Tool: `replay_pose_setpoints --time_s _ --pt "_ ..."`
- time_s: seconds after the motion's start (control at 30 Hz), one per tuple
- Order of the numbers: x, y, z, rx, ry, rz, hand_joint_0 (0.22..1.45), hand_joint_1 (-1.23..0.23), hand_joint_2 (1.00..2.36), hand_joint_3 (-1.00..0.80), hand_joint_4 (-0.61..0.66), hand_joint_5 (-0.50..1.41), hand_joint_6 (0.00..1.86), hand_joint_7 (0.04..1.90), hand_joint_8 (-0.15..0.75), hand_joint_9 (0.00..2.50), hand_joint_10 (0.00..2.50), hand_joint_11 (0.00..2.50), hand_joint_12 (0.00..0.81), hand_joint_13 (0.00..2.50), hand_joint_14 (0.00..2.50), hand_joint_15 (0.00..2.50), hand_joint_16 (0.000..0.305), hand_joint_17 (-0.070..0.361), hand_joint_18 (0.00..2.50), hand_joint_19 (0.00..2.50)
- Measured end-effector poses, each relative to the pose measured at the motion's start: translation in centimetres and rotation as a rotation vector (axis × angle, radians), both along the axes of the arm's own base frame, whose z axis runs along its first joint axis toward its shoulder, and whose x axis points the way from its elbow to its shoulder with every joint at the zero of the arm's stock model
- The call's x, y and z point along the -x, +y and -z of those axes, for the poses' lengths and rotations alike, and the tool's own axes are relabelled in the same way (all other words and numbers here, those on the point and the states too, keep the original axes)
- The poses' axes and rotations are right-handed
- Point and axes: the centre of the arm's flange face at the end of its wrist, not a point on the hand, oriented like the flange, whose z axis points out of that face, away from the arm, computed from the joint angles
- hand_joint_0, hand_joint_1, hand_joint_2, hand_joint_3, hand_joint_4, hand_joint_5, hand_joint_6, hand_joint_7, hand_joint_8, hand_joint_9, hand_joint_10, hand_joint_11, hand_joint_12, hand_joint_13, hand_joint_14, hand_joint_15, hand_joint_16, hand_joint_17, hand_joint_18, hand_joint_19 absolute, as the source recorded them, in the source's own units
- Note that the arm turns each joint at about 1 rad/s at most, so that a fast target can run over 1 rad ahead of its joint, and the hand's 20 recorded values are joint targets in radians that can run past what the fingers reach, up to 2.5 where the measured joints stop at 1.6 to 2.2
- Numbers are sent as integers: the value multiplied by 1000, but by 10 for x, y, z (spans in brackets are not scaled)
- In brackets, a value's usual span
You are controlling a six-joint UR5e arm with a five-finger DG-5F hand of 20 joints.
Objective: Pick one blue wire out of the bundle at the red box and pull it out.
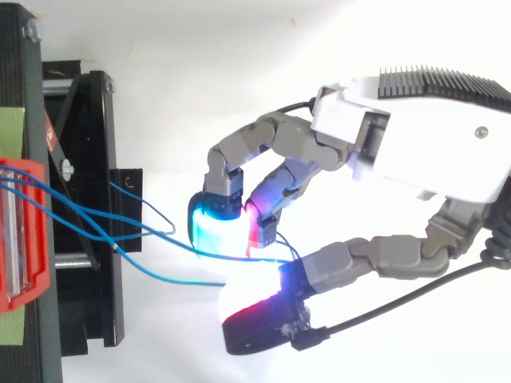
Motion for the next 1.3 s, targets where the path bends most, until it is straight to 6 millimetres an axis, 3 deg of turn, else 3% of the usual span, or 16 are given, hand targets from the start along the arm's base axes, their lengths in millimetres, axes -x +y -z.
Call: replay_pose_setpoints --time_s 0.57,0.83,1.3 --pt "0 1 0 1 1 -1 581 -682 1010 -372 189 -104 927 1092 385 1223 18 822 429 1044 20 643 53 119 941 590" --pt "0 0 0 2 1 -1 565 -784 1019 -99 63 -59 924 1152 412 1338 17 807 464 1147 19 651 60 134 1079 546" --pt "0 0 0 38 11 -5 572 -834 1011 16 -73 -34 909 1168 415 1407 15 784 489 1203 20 660 64 145 1154 514"
